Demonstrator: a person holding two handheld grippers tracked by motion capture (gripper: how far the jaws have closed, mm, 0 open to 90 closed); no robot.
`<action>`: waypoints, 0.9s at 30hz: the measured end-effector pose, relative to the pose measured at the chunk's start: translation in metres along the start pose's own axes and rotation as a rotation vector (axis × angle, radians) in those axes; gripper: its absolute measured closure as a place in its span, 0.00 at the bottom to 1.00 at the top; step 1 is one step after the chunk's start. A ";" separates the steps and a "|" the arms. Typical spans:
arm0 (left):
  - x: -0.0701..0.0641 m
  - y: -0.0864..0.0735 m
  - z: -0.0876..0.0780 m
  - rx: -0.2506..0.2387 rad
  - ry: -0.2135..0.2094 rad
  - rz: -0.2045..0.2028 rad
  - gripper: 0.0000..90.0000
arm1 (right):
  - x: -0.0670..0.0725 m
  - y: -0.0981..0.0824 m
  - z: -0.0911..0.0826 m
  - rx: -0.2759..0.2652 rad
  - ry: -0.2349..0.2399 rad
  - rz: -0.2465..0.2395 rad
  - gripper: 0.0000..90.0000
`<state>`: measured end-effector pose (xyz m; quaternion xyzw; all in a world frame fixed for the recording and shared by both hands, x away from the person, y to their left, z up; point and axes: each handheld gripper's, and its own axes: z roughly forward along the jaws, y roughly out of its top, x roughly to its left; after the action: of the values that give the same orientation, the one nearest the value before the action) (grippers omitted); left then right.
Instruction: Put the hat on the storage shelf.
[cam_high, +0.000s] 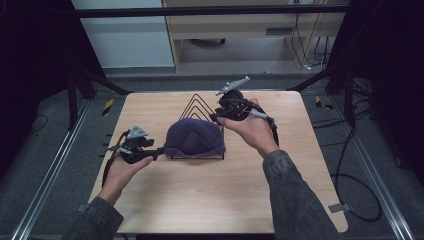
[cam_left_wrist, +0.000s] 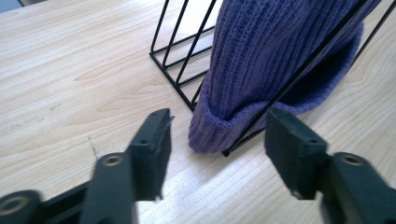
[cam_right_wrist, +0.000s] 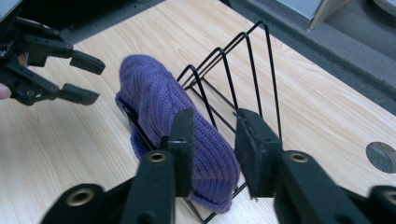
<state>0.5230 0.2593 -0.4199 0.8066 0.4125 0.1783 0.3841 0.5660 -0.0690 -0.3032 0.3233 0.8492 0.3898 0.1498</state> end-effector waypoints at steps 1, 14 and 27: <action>0.000 0.000 -0.002 -0.002 0.000 -0.008 0.40 | 0.000 0.000 -0.001 -0.003 -0.002 0.002 0.69; -0.005 -0.024 -0.007 0.002 0.022 -0.067 0.12 | 0.006 -0.003 -0.013 -0.051 -0.070 0.002 0.34; 0.015 -0.072 -0.002 0.055 0.039 -0.106 0.07 | -0.009 -0.024 -0.032 -0.118 -0.156 0.071 0.08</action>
<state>0.4928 0.2990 -0.4737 0.7903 0.4666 0.1619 0.3627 0.5464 -0.1049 -0.3008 0.3730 0.7985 0.4179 0.2205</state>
